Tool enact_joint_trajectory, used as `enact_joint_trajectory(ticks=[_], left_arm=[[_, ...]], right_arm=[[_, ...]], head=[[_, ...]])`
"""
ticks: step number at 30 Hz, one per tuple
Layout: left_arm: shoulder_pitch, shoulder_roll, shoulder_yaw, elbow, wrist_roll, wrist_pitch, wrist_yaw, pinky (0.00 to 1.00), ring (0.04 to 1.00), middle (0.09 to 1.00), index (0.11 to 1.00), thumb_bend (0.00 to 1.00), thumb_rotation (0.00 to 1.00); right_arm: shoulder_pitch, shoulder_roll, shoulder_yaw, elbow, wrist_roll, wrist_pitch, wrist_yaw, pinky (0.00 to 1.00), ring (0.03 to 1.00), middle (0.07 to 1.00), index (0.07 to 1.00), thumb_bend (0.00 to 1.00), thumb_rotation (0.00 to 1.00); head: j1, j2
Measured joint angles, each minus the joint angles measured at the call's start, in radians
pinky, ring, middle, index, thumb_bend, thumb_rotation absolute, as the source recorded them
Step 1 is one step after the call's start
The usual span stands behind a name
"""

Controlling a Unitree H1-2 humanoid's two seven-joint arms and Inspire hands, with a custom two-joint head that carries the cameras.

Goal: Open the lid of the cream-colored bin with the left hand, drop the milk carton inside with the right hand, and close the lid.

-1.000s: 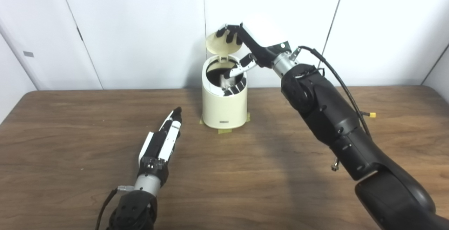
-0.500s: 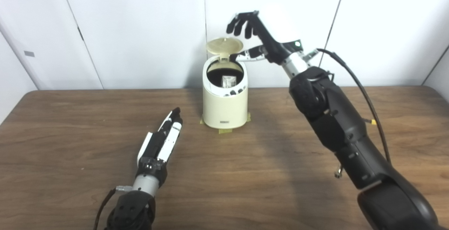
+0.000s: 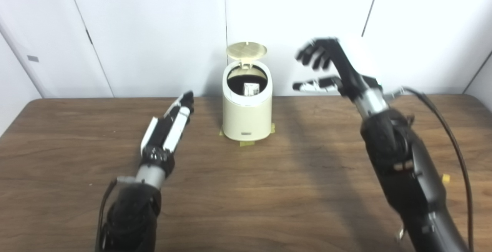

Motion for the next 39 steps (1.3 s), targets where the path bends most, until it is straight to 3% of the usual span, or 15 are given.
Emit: enact_joint_trajectory(ticks=[1,4,8,12,18,22,30,39], left_arm=[[-0.015,-0.001,0.002,0.002,0.0,0.009,0.0,0.93,0.929,0.932,0.923,0.34,0.76],[-0.06,0.001,0.006,0.021,0.002,0.013,0.0,0.93,0.928,0.929,0.918,0.34,0.77],[-0.136,0.029,0.003,0.094,0.008,0.012,-0.013,0.95,0.942,0.939,0.93,0.37,0.82],[-0.198,0.067,-0.007,0.137,0.017,0.003,-0.034,0.96,0.945,0.941,0.937,0.34,0.83],[-0.284,0.106,-0.054,0.233,0.057,-0.042,-0.064,0.99,0.953,0.938,0.931,0.34,0.8],[-0.349,0.135,-0.086,0.294,0.089,-0.077,-0.092,0.98,0.951,0.935,0.925,0.34,0.84],[-0.464,0.15,-0.096,0.456,0.13,-0.156,-0.111,0.95,0.94,0.923,0.906,0.46,0.85],[-0.56,0.157,-0.134,0.6,0.17,-0.228,-0.151,0.96,0.95,0.914,0.906,0.45,0.91]], right_arm=[[0.028,0.019,-0.023,-0.015,0.058,0.033,0.013,0.55,0.651,0.704,0.681,0.5,0.44],[0.11,0.057,-0.058,-0.047,0.182,0.088,0.044,0.61,0.721,0.773,0.763,0.51,0.59],[0.191,0.12,-0.109,-0.069,0.317,0.131,0.045,0.74,0.827,0.85,0.834,0.52,0.77],[0.274,0.219,-0.182,-0.071,0.468,0.15,0.025,0.82,0.877,0.873,0.854,0.52,0.97],[0.319,0.271,-0.204,-0.042,0.559,0.126,-0.023,0.9,0.924,0.922,0.892,0.58,1.0],[0.334,0.269,-0.198,-0.037,0.568,0.086,-0.045,0.92,0.936,0.937,0.908,0.6,1.0],[0.377,0.265,-0.168,-0.014,0.576,0.022,-0.055,0.92,0.927,0.922,0.911,0.6,1.0],[0.392,0.255,-0.139,0.003,0.569,-0.027,-0.08,0.92,0.912,0.907,0.902,0.61,1.0]], head=[[0.0,0.0],[0.006,-0.002],[0.006,-0.006],[0.009,-0.012],[0.011,-0.018],[0.015,-0.026],[0.015,-0.034],[0.014,-0.041]])
